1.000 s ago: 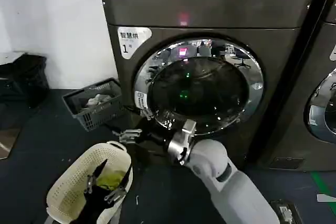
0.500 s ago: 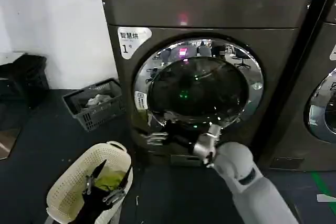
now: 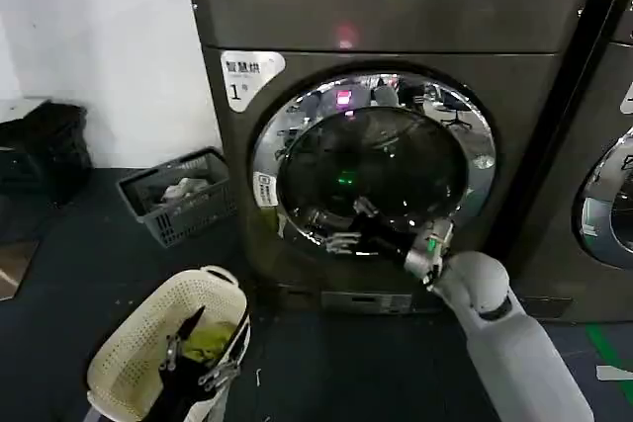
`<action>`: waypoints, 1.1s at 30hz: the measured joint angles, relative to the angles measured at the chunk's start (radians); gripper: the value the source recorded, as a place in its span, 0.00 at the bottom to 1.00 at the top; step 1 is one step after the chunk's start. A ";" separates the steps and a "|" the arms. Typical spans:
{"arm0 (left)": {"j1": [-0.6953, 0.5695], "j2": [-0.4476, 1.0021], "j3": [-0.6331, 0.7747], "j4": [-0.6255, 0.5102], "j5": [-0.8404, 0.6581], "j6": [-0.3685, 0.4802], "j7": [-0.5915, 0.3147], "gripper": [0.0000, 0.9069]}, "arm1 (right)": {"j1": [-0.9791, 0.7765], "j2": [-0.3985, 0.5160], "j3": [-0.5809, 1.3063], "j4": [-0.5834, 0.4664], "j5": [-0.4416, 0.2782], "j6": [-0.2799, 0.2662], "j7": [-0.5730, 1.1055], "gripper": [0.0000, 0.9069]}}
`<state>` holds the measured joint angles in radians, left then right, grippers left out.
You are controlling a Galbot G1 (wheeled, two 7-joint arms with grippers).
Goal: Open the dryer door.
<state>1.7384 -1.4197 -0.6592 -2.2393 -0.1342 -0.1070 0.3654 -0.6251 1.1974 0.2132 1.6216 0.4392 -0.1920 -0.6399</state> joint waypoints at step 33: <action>0.004 -0.023 -0.014 -0.014 -0.009 0.019 0.001 1.00 | 0.197 0.190 -0.153 -0.346 -0.068 0.032 -0.033 1.00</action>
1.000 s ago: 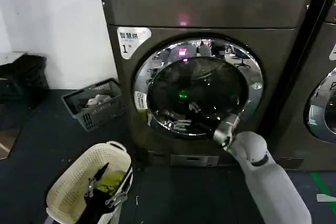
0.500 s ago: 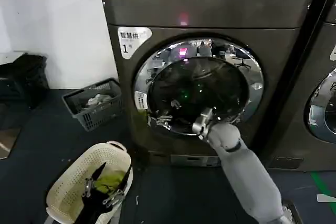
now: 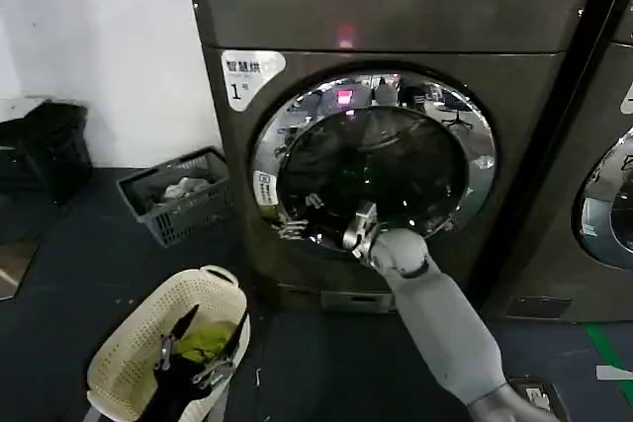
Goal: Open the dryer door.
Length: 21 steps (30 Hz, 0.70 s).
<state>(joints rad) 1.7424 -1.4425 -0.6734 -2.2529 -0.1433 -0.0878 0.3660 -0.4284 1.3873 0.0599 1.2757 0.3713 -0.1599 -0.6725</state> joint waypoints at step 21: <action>-0.064 0.044 -0.046 -0.018 -0.084 0.113 -0.073 1.00 | -0.011 -0.018 -0.003 0.049 0.008 -0.019 -0.096 1.00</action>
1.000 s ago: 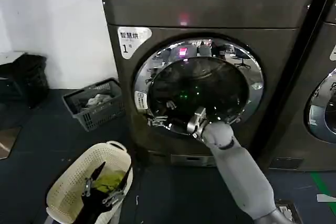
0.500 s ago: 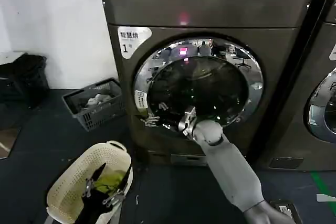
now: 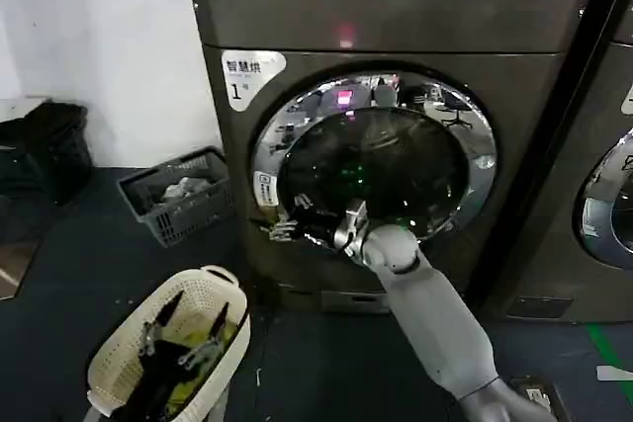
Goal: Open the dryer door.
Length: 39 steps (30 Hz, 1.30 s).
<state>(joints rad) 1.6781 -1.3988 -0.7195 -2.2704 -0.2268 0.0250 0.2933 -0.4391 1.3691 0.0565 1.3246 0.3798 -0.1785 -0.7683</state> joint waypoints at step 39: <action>-0.180 0.231 -0.289 0.217 -0.356 0.093 0.095 1.00 | -0.148 -0.121 0.083 0.224 0.048 -0.015 -0.476 1.00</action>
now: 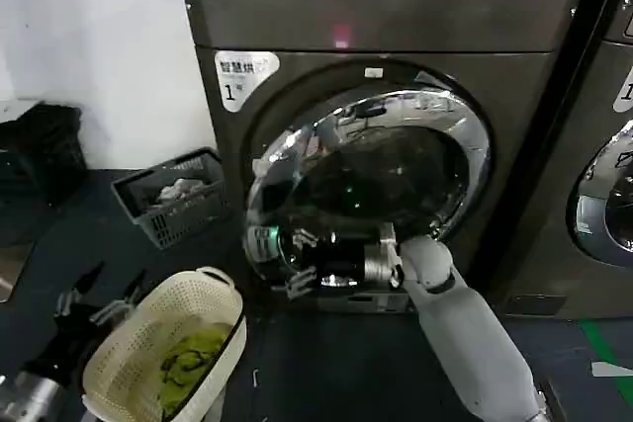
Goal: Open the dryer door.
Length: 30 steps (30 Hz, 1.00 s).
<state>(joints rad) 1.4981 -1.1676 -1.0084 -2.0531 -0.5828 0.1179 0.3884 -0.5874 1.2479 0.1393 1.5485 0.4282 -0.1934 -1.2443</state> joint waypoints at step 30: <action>-0.175 0.122 0.190 0.086 -0.069 0.031 0.024 1.00 | -0.311 -0.175 0.221 0.298 0.096 0.010 -0.185 1.00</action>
<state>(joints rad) 1.3229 -1.0458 -0.8187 -1.9668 -0.6521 0.1487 0.4122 -0.8988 1.0725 0.3605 1.8463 0.5246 -0.1829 -1.4298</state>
